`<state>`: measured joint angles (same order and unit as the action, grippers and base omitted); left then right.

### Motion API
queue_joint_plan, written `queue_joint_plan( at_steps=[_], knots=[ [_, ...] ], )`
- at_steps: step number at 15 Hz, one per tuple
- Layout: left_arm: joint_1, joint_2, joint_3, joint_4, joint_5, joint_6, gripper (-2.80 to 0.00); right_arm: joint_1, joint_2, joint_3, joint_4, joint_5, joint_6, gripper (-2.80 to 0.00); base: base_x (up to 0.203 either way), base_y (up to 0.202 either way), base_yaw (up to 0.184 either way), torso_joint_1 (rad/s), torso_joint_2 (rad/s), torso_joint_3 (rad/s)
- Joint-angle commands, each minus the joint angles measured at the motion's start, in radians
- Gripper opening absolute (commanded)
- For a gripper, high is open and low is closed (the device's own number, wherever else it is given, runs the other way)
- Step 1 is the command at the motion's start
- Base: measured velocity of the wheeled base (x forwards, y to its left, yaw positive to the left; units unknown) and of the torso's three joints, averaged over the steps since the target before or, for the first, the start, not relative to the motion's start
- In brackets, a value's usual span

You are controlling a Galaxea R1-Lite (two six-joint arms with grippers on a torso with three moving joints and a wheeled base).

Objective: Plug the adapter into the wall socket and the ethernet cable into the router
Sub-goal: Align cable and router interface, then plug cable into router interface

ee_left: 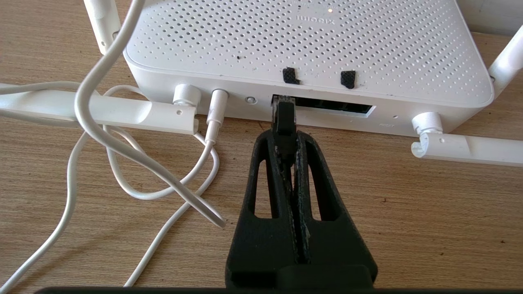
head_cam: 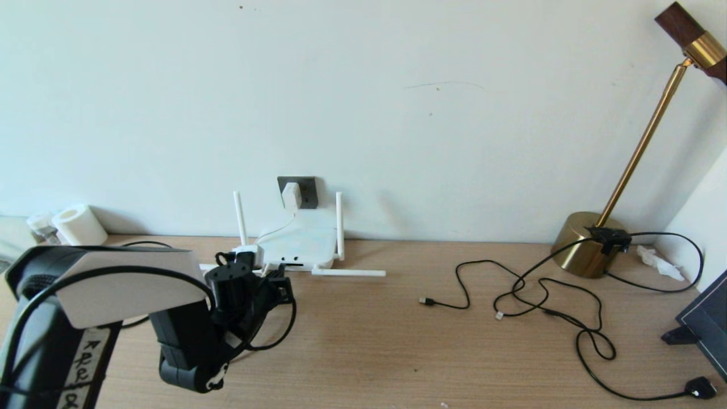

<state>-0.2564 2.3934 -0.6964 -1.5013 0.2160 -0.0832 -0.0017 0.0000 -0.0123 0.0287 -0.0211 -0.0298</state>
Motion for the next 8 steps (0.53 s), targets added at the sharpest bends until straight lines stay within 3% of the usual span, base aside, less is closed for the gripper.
queue_joint_plan(
  at_steps=[1,8],
  knots=[
    [0.000,0.006,-0.003,-0.007,0.000,-0.001,-2.80,0.000,0.002,0.000,0.000,0.000,0.001,-2.80,0.000,0.000,0.000,0.000,0.00,0.000],
    [-0.012,-0.002,0.000,-0.007,0.003,-0.001,-2.80,0.000,0.002,0.000,0.000,0.000,0.001,-2.80,0.000,0.000,0.000,0.000,0.00,0.000]
  ],
)
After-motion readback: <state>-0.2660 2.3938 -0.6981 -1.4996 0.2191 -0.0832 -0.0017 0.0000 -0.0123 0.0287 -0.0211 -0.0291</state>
